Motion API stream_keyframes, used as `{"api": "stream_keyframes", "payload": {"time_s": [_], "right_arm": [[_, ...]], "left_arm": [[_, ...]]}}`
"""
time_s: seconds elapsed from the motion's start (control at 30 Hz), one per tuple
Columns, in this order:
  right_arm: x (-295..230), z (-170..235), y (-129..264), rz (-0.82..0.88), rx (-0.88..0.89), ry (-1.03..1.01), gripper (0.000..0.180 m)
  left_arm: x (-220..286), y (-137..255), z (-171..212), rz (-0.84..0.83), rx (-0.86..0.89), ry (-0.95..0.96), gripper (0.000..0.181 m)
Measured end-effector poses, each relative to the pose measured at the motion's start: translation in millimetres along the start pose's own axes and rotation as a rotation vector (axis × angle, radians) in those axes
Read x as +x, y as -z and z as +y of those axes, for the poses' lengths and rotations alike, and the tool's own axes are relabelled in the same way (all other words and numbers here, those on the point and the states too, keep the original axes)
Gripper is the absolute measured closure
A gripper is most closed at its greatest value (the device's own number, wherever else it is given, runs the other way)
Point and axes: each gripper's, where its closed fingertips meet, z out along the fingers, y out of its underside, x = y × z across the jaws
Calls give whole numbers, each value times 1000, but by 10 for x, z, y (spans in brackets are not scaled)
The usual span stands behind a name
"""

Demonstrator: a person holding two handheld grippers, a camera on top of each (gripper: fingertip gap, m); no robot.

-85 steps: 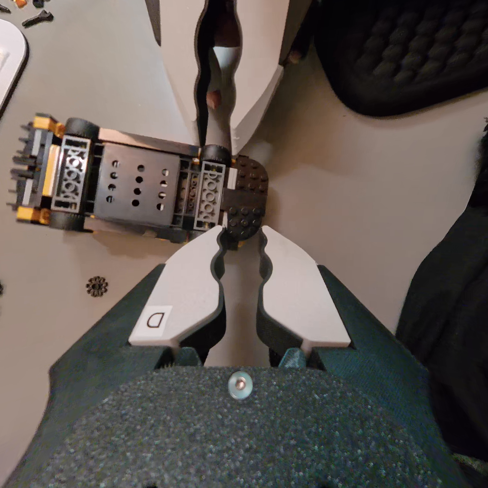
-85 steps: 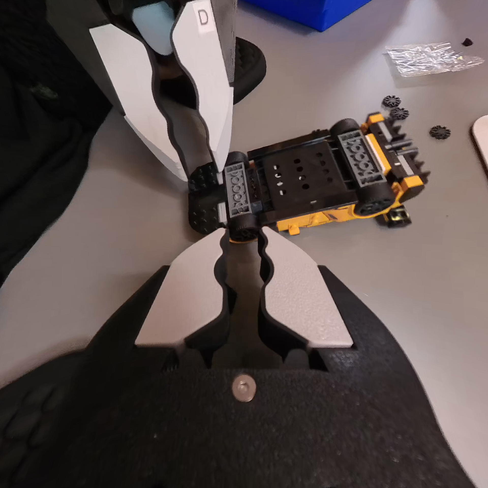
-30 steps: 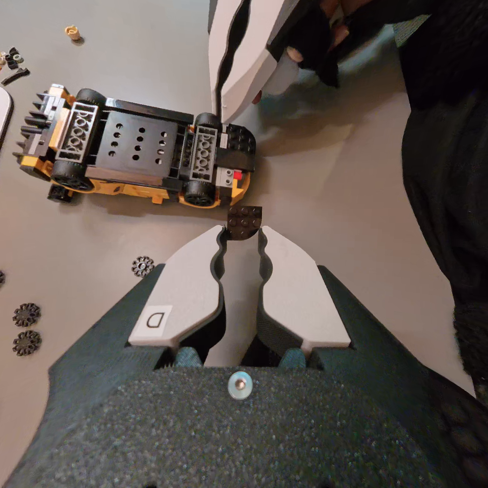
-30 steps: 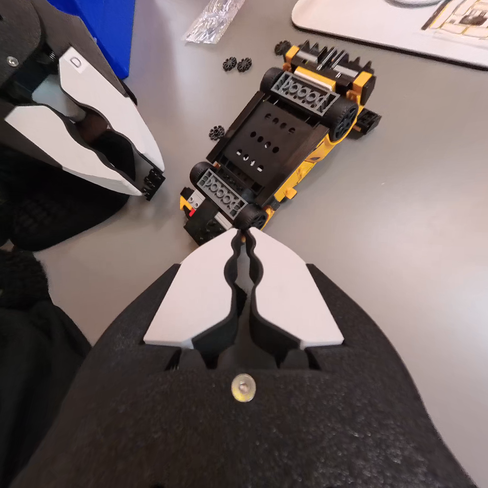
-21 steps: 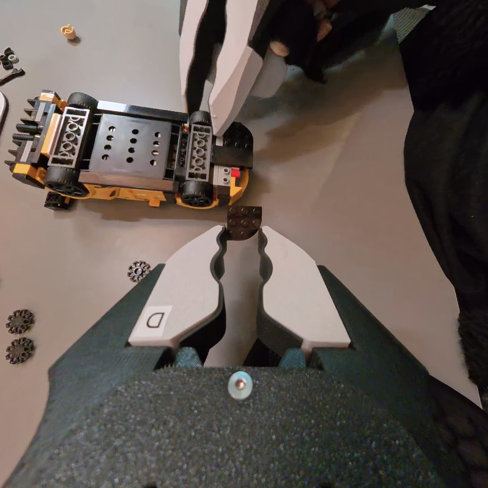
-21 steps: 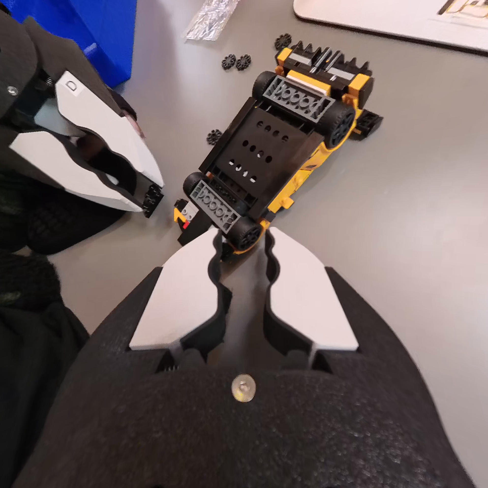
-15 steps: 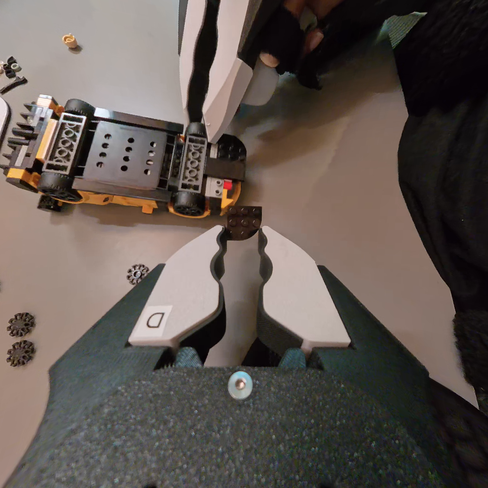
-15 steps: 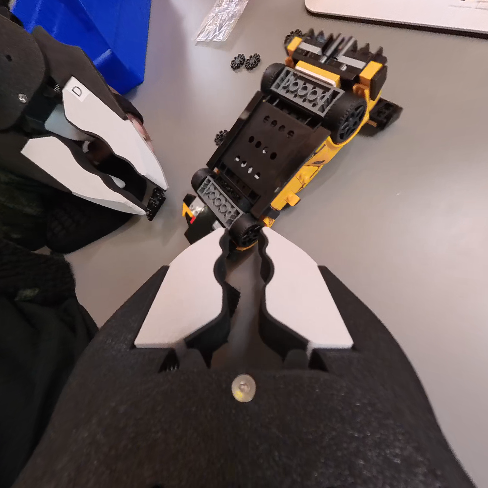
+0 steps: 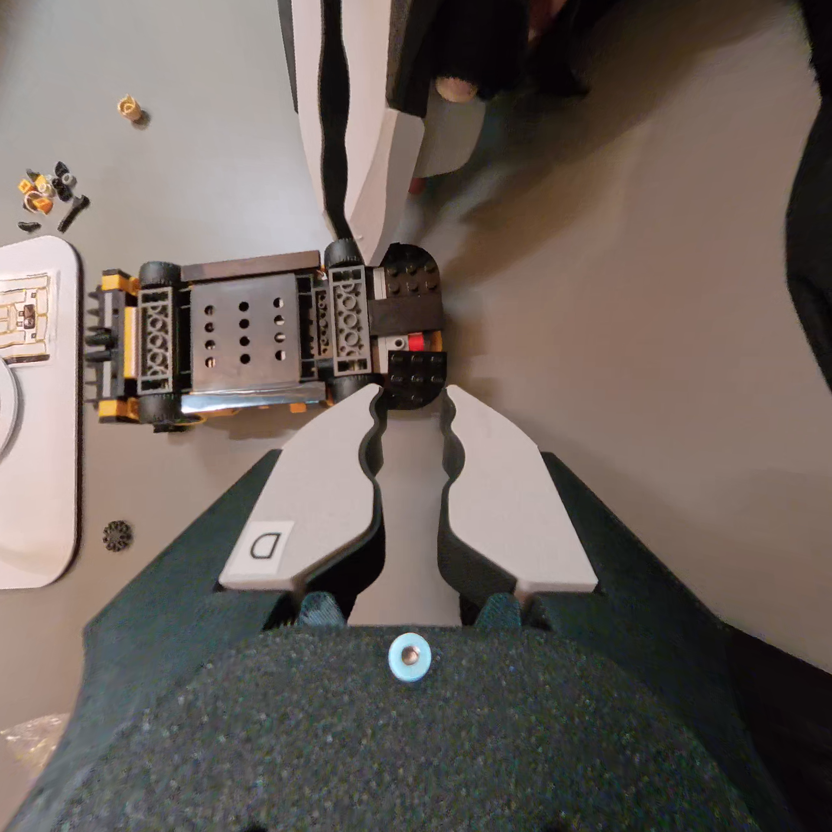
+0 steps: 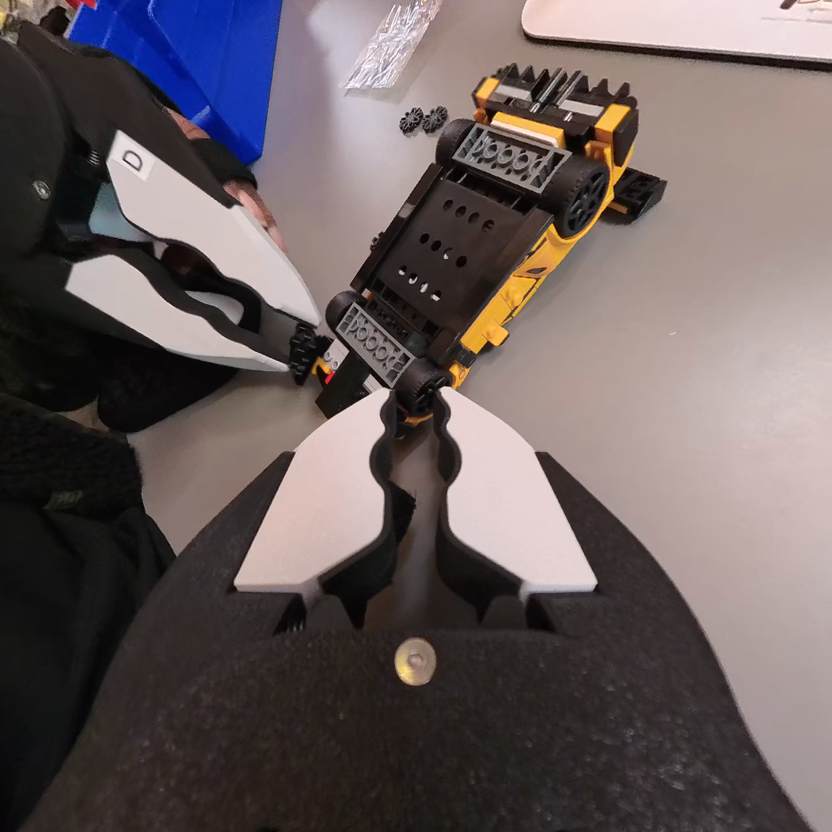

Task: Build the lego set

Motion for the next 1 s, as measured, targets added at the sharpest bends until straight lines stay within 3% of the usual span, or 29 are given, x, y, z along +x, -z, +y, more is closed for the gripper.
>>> {"api": "stream_keyframes", "payload": {"time_s": [0.53, 1.0], "right_arm": [[-1, 34, -34, 2, 27, 2, 165], [7, 41, -41, 9, 33, -17, 165]], "left_arm": [[11, -88, 2, -39, -103, 95, 157], [-78, 4, -13, -191, -46, 74, 161]]}}
